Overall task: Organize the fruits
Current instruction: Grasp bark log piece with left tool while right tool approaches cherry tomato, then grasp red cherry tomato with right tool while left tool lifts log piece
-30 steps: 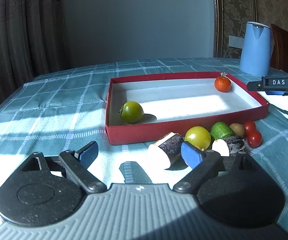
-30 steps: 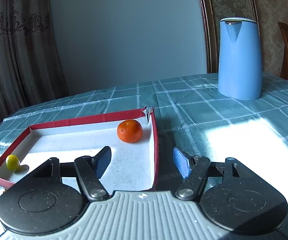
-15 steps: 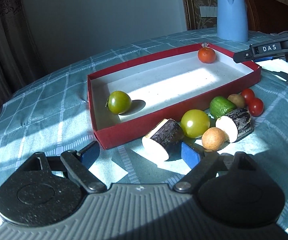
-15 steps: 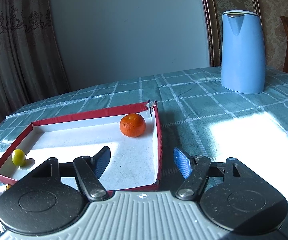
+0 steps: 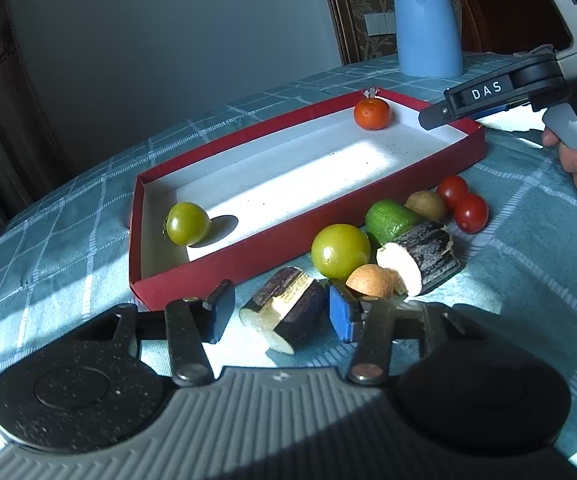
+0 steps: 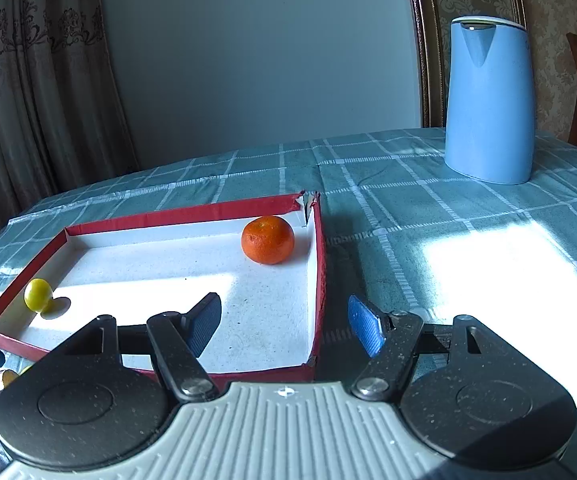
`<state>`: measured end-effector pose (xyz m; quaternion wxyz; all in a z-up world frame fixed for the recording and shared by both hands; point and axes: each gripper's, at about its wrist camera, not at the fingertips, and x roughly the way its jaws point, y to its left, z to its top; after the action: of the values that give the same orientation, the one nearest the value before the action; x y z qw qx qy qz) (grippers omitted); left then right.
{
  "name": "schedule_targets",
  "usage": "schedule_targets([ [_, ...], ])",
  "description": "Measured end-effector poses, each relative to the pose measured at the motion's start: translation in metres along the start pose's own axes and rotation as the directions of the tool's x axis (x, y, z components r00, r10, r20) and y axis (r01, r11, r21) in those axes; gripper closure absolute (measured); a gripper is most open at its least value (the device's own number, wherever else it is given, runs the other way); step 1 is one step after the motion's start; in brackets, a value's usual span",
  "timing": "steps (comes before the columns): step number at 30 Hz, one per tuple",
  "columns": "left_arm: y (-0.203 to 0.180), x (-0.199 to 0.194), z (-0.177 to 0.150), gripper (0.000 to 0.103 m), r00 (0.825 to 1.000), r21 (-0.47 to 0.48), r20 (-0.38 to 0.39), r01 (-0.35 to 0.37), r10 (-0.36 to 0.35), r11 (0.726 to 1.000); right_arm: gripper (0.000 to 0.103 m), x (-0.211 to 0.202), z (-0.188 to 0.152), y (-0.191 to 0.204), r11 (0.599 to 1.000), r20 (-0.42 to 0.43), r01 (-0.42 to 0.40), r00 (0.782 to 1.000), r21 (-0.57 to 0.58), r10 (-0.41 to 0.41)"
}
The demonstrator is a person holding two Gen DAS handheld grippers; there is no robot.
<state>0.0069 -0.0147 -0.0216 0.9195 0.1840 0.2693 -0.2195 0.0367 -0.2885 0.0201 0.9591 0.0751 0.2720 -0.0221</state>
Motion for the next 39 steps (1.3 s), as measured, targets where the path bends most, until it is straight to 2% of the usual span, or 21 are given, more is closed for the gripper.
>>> schedule_targets([
  [2,0.004,0.001,0.001,0.06,1.0,-0.052,-0.011,0.007,-0.008,0.999,0.033,-0.001,0.0,0.0,1.0,0.0,-0.001,1.0,0.0,0.001],
  [3,0.006,0.002,0.001,0.053,1.0,-0.078,-0.014,-0.001,0.0,0.997,0.033,-0.002,0.0,0.0,1.0,0.006,-0.002,1.0,0.0,0.002],
  [5,0.014,0.004,0.0,0.046,1.0,-0.143,-0.028,-0.014,0.01,0.99,0.033,-0.005,0.001,-0.001,1.0,0.022,0.001,1.0,0.001,-0.001],
  [8,0.022,0.003,-0.001,0.059,0.999,-0.213,-0.037,-0.006,-0.002,0.977,0.033,-0.008,0.001,-0.002,1.0,0.029,-0.005,1.0,-0.008,0.006],
  [11,0.022,-0.001,-0.003,0.06,0.998,-0.223,-0.038,-0.061,0.054,0.973,0.033,-0.015,-0.006,-0.001,0.999,0.017,-0.041,0.999,-0.029,0.042],
  [13,0.026,0.0,-0.004,0.06,0.998,-0.242,-0.045,-0.053,0.044,0.969,0.033,-0.023,-0.013,0.0,0.996,0.007,-0.075,0.997,-0.049,0.076],
  [17,0.023,0.0,-0.004,0.06,0.998,-0.228,-0.042,-0.063,0.055,0.972,0.033,-0.043,-0.029,0.005,0.985,0.013,-0.133,0.991,-0.109,0.135],
  [20,0.022,0.0,-0.004,0.06,0.997,-0.223,-0.041,-0.066,0.058,0.973,0.033,-0.058,-0.046,0.017,0.965,-0.001,-0.152,0.988,-0.216,0.156],
  [23,0.022,0.0,-0.004,0.06,0.997,-0.221,-0.041,-0.067,0.06,0.973,0.033,-0.063,-0.059,0.033,0.942,-0.057,-0.165,0.986,-0.293,0.155],
  [26,0.02,0.0,-0.004,0.06,0.997,-0.212,-0.039,-0.075,0.068,0.974,0.037,-0.062,-0.064,0.047,0.925,-0.064,-0.143,0.99,-0.352,0.129],
  [32,0.021,-0.001,-0.004,0.059,0.997,-0.212,-0.039,-0.076,0.069,0.974,0.038,-0.049,-0.058,0.049,0.936,-0.118,-0.182,0.981,-0.3,0.153],
  [34,0.021,-0.001,-0.004,0.059,0.997,-0.211,-0.039,-0.077,0.07,0.974,0.048,-0.045,-0.056,0.05,0.937,-0.135,-0.206,0.976,-0.283,0.174],
  [38,0.02,-0.001,-0.003,0.058,0.996,-0.206,-0.039,-0.082,0.076,0.975,0.055,-0.038,-0.054,0.054,0.932,-0.152,-0.229,0.969,-0.282,0.193],
  [39,0.02,-0.001,-0.003,0.058,0.996,-0.207,-0.04,-0.084,0.077,0.975,0.059,-0.038,-0.053,0.055,0.932,-0.15,-0.231,0.969,-0.28,0.196],
])
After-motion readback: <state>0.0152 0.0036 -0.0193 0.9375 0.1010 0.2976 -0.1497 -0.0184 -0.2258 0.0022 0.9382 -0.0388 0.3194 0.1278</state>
